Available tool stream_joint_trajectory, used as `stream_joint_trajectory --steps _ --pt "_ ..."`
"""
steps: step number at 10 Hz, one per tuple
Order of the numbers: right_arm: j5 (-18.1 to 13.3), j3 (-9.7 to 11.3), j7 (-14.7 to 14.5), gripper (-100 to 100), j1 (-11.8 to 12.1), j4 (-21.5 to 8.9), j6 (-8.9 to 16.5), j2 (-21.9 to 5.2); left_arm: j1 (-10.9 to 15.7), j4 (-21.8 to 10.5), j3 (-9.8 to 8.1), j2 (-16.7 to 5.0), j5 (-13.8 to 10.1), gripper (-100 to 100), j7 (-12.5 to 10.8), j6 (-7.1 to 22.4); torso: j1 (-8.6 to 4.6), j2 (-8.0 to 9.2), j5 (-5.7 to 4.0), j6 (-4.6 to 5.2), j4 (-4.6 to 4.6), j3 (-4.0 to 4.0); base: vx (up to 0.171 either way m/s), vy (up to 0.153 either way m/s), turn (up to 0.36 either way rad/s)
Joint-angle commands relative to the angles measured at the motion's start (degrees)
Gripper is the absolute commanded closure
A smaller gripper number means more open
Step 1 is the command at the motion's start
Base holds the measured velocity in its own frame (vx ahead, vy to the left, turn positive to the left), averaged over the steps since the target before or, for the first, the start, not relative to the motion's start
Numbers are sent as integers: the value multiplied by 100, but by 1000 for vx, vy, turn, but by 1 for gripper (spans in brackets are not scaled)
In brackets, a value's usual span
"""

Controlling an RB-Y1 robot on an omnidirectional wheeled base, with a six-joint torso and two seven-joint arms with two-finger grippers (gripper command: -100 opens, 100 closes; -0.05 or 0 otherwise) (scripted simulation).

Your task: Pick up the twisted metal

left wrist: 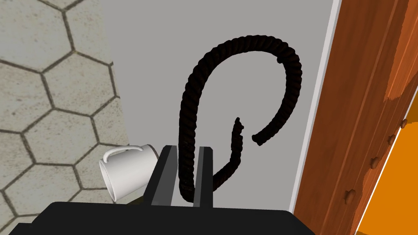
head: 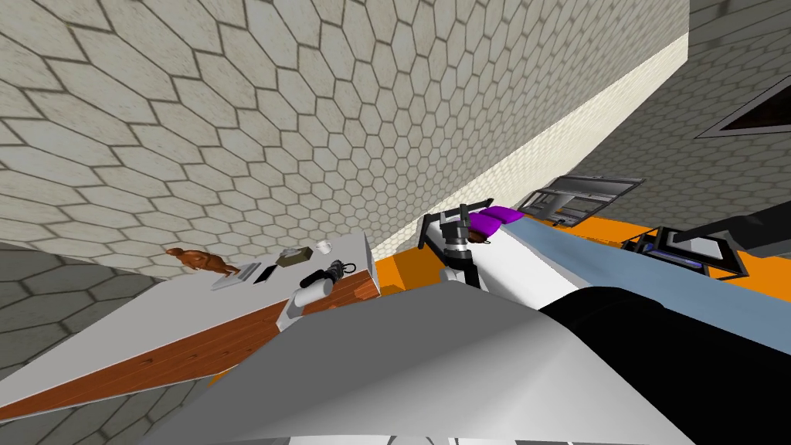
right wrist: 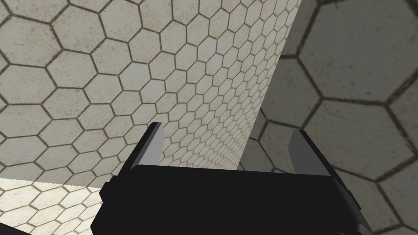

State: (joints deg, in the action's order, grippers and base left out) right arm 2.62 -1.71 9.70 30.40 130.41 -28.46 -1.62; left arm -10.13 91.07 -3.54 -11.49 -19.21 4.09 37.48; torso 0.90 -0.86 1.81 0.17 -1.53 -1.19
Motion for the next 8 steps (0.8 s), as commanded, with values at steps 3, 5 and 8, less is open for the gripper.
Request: stream_joint_trajectory --steps 3,5,8 --pt "0 0 0 0 0 0 0 0 -167 488 47 439 565 100 -225 231 5 8 0 -7 -1 4 11 64 59" --pt "0 0 0 0 0 0 0 0 -315 781 99 702 925 100 -424 418 1 7 0 -3 2 4 27 63 49" --pt "0 0 0 0 0 0 0 0 -464 1232 150 1095 1449 100 -623 604 1 8 0 -5 4 5 23 75 45"
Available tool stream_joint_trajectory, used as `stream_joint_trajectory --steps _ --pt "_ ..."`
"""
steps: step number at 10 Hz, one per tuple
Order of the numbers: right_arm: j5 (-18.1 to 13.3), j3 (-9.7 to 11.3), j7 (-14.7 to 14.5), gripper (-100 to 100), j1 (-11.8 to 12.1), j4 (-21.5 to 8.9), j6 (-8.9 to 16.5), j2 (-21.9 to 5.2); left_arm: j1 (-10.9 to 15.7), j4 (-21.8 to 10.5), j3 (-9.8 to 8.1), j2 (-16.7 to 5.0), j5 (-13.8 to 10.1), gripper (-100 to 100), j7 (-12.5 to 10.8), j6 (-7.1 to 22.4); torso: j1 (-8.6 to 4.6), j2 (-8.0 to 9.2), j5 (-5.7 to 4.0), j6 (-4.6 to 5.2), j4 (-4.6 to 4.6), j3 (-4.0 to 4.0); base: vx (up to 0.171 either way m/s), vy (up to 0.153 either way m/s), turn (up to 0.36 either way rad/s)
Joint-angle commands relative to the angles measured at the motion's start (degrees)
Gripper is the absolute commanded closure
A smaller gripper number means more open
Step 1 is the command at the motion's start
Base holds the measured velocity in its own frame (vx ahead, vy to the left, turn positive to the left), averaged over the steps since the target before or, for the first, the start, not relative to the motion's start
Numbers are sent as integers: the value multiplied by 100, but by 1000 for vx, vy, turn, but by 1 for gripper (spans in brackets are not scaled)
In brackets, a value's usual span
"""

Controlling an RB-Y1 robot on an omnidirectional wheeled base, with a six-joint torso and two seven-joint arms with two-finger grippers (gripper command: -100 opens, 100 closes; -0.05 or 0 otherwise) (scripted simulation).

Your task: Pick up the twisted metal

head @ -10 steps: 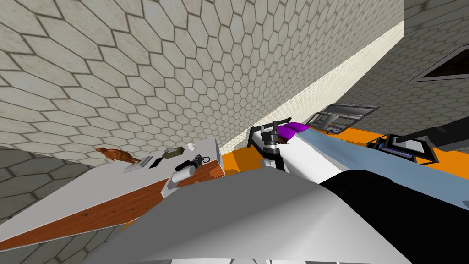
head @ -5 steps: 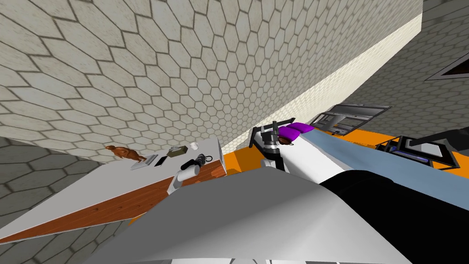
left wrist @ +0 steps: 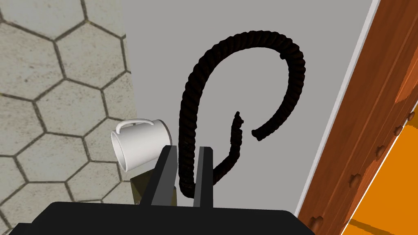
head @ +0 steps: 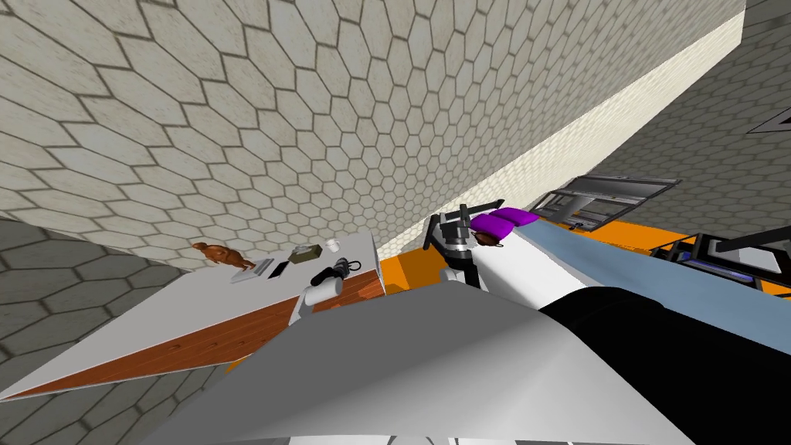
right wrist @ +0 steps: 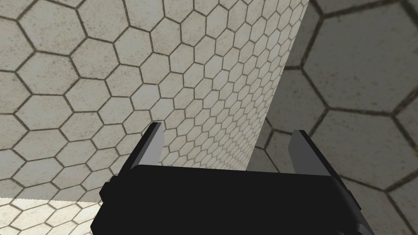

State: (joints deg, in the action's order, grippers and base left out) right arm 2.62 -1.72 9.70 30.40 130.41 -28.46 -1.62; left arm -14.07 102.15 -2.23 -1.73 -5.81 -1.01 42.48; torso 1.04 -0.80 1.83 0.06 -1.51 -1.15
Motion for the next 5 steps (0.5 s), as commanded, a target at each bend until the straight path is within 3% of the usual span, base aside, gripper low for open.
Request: stream_joint_trajectory --steps 1,3,4,5 --pt "0 0 0 0 0 0 0 0 -69 286 20 259 286 100 -113 104 0 0 0 0 0 0 30 93 59" --pt "0 1 0 0 -1 0 0 0 -69 326 20 259 536 100 -113 104 -11 3 -1 3 4 3 6 29 -11" --pt "0 1 0 0 -1 0 0 1 -46 293 12 246 458 100 -113 100 -24 9 -3 3 2 5 0 0 0" --pt "0 1 0 0 -1 0 0 1 -46 297 12 248 474 0 -115 98 -30 10 -4 4 2 6 0 0 0"
